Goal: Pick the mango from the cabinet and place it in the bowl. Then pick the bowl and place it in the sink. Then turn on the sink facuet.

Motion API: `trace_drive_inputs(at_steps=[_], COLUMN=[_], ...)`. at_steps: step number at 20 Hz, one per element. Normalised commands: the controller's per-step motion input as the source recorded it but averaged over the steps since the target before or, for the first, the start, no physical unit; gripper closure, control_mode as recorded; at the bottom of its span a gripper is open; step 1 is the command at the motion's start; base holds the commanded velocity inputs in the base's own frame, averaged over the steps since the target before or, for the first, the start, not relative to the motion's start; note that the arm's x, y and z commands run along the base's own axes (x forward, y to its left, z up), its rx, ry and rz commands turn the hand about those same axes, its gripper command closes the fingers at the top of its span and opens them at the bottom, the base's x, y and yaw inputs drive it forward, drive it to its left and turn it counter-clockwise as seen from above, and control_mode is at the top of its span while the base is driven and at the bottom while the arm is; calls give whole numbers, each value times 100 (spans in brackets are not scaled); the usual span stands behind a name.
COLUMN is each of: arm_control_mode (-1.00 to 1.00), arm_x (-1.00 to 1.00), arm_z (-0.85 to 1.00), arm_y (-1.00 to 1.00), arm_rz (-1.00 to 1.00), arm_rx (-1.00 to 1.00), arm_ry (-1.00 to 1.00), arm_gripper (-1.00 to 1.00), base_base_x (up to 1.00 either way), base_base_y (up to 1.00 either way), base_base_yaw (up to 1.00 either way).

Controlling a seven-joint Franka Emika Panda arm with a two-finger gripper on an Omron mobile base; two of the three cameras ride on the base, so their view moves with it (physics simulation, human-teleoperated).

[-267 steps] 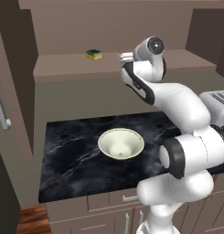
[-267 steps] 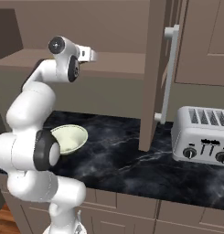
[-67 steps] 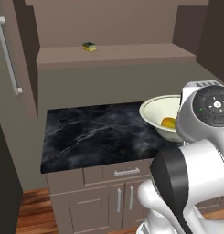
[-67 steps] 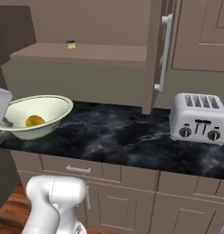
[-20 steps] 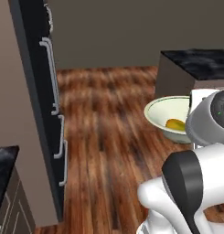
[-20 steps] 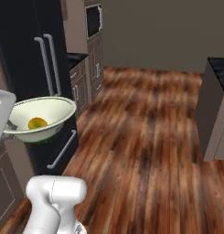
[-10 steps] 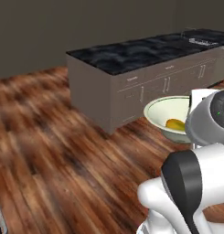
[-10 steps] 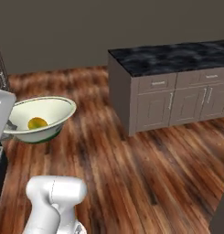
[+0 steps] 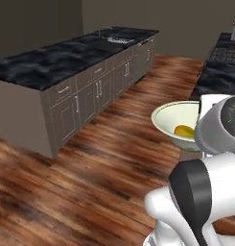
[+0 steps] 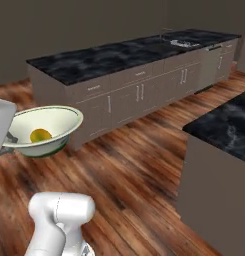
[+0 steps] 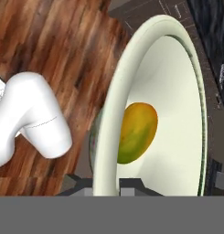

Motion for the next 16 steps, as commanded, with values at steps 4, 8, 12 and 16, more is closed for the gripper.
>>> trace_drive_inputs(at_steps=[4, 8, 12, 16], arm_control_mode=[100, 100, 100, 100], arm_x=[0, 0, 0, 0], arm_z=[0, 0, 0, 0], arm_y=[0, 0, 0, 0], arm_rz=[0, 0, 0, 0], arm_rx=[0, 0, 0, 0], arm_ry=[0, 0, 0, 0], arm_gripper=[100, 100, 100, 100], base_base_x=[93, 100, 100, 100], base_base_y=[26, 54, 75, 81], base_base_yaw=[-62, -55, -44, -34])
